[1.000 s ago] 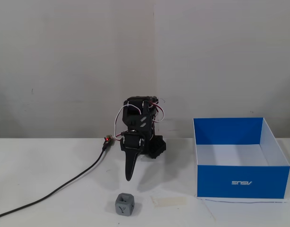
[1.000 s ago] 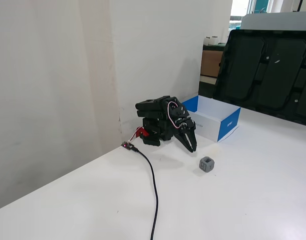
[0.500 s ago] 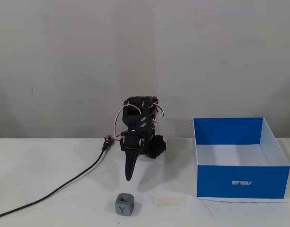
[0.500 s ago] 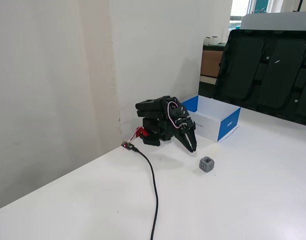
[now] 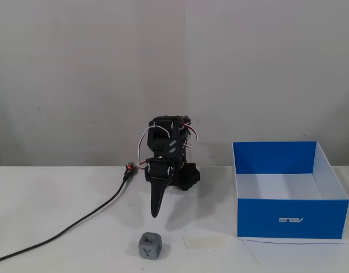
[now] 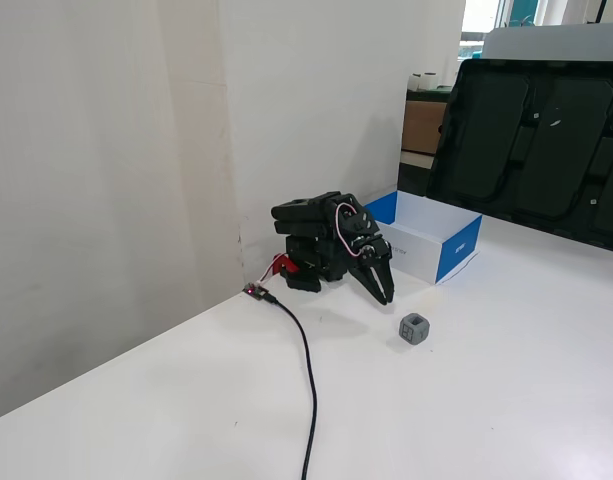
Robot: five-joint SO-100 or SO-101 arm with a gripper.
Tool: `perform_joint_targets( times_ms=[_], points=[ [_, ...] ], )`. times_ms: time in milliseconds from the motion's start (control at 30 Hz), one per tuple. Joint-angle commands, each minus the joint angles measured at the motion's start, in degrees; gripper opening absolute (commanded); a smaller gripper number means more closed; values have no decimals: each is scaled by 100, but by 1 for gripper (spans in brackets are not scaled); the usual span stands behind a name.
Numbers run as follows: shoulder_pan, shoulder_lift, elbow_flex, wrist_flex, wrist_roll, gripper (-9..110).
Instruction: Pick the gray block and keep it in the box.
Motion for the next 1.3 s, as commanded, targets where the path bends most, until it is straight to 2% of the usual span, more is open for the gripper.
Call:
perform_joint_targets(
  times_ms=[0,767,1000,1267],
  points=[
    [-18,677,44,-9,79,0],
    [-35,677,44,-9,62,3],
    [-149,677,26,-185,79,0],
    [-149,26,-835,-211,105,0]
  ],
)
